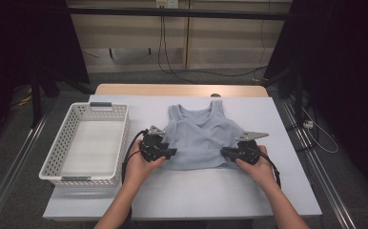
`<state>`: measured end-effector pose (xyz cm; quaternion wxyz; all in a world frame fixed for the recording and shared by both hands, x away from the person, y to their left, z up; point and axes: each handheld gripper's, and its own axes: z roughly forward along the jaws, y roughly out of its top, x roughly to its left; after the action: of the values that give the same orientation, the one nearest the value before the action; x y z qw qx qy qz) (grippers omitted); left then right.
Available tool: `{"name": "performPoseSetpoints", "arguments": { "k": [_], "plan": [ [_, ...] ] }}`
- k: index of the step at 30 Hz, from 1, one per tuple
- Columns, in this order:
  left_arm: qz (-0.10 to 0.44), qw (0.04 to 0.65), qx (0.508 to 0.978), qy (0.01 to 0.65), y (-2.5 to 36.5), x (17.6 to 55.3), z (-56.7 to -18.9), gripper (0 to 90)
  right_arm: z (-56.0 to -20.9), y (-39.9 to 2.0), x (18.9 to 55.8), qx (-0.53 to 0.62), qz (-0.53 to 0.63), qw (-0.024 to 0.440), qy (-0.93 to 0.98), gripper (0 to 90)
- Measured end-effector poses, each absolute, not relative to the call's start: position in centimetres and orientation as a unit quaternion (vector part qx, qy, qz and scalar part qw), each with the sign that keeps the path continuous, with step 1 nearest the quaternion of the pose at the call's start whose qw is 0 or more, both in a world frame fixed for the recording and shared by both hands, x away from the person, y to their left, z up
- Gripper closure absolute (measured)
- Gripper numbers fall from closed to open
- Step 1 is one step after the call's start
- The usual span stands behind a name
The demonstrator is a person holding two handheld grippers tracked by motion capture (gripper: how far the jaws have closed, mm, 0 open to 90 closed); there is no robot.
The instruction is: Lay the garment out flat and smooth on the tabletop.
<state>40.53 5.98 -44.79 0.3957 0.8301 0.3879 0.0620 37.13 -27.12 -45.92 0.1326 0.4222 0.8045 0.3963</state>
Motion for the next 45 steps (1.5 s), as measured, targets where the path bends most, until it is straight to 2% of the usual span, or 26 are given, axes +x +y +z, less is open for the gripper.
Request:
{"name": "performPoseSetpoints", "arguments": {
  "k": [4, 9, 14, 22, 28, 36, 45],
  "plan": [
    [0.042, 0.383, 0.835, 0.393, 5.6, 41.0, -45.8, 56.0, -45.9, -27.1, 37.0, 0.423, 0.396, 0.134, 0.804, 80.6],
    [0.052, 0.369, 0.849, 0.374, 4.9, 40.7, -45.7, 73.8, -46.0, -27.1, 36.9, 0.425, 0.398, 0.134, 0.802, 80.6],
    [0.069, 0.348, 0.862, 0.362, 4.0, 40.4, -45.3, 84.8, -46.1, -27.2, 36.9, 0.430, 0.400, 0.132, 0.798, 80.7],
    [0.029, 0.382, 0.837, 0.391, 5.4, 40.7, -44.0, 86.3, -45.3, -27.6, 36.8, 0.425, 0.411, 0.134, 0.795, 84.3],
    [0.026, 0.408, 0.817, 0.407, 6.2, 41.0, -43.0, 86.4, -44.5, -27.9, 36.9, 0.421, 0.434, 0.137, 0.785, 85.0],
    [0.020, 0.404, 0.818, 0.408, 6.6, 41.1, -42.8, 86.1, -44.7, -27.2, 36.9, 0.411, 0.426, 0.140, 0.794, 85.2],
    [0.037, 0.393, 0.826, 0.402, 6.4, 40.8, -42.7, 85.6, -45.0, -26.8, 36.8, 0.408, 0.417, 0.141, 0.800, 85.1]
  ]
}}
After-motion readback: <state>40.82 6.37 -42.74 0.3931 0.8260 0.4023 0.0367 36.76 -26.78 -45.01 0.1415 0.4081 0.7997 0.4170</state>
